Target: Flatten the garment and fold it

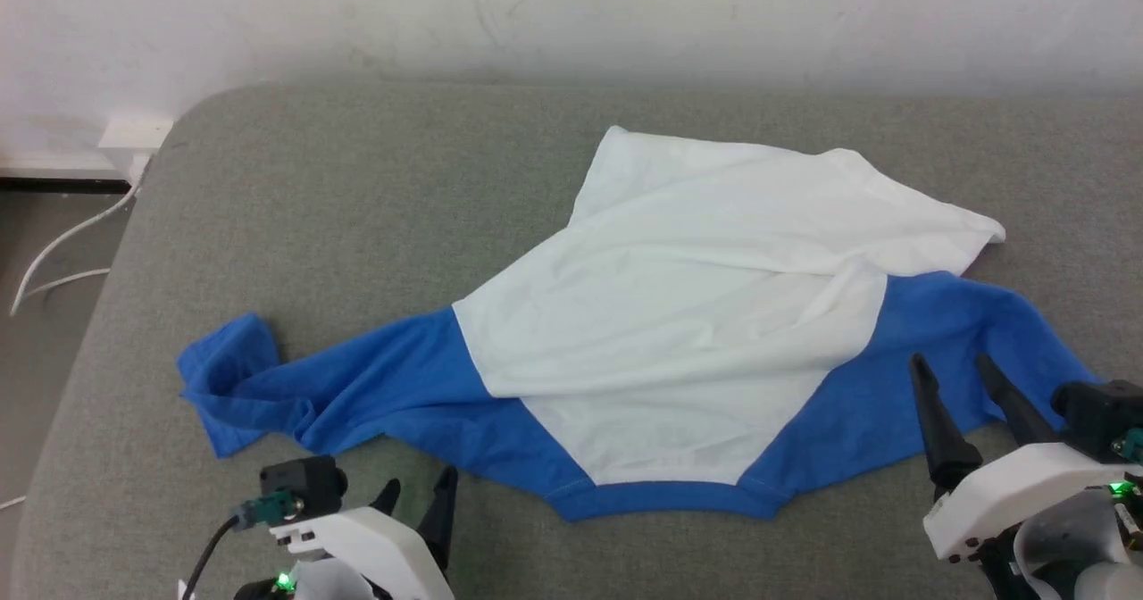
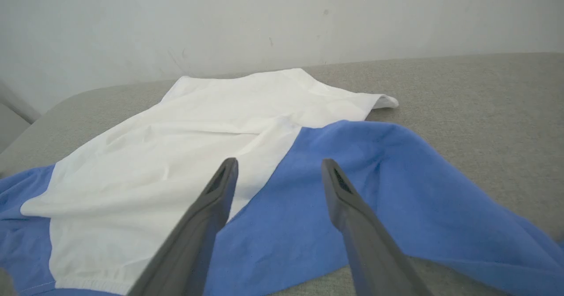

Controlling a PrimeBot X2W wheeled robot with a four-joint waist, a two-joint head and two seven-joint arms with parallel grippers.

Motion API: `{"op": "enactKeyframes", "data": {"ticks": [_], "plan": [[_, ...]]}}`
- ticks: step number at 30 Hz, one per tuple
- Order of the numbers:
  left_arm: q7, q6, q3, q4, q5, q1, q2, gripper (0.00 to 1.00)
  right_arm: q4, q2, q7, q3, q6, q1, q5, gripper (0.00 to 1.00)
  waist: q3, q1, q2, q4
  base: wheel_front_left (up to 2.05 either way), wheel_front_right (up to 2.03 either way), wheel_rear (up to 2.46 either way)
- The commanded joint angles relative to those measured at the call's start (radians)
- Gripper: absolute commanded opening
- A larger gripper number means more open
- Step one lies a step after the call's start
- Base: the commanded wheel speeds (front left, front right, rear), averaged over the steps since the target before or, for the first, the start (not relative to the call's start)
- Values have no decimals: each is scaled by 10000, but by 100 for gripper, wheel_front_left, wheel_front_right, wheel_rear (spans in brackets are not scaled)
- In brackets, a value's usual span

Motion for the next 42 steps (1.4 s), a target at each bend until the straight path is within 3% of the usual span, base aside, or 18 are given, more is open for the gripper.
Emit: {"op": "enactKeyframes", "data": {"ticks": [1, 16, 17, 18, 19, 28, 35, 42], "plan": [[22, 73, -38, 179, -23, -215, -69, 100, -76, 20, 32, 48, -9, 3, 61, 100, 86, 0, -1, -32, 0, 0, 0], [-646, 62, 335, 1994, -253, -1631, -206, 100, -64, 20, 22, 52, -9, -161, 169, 100, 460, 0, -1, -494, 0, 0, 0], [-686, 42, 349, 2066, -273, -1671, -207, 93, -47, 20, 15, 46, -9, -163, 181, 100, 476, 0, -1, -512, 0, 0, 0], [-714, 12, 350, 2139, -289, -1702, -201, 38, -24, 20, 13, 44, -9, -161, 194, 100, 490, 0, -1, -529, 0, 0, 0], [-749, -31, 342, 2203, -302, -1732, -195, 0, 6, 20, 8, 40, -9, -160, 219, 100, 502, 0, -1, -545, 0, 0, 0], [-1135, -214, 367, 2497, -391, -1632, -145, 0, 639, 20, 698, -339, -9, 178, 737, 100, 483, 0, -1, -500, 0, 0, 0], [-1176, -184, 314, 2540, -366, -1600, -87, 0, 1915, 20, 1338, -908, -9, -50, 2076, 100, 512, 0, -1, -321, 0, 0, 0], [-1217, -218, 233, 2473, -374, -1695, -77, 0, 3321, 20, 1585, -1102, -9, -1083, 2445, 100, 646, 0, -1, -295, 0, 0, 0]]}}
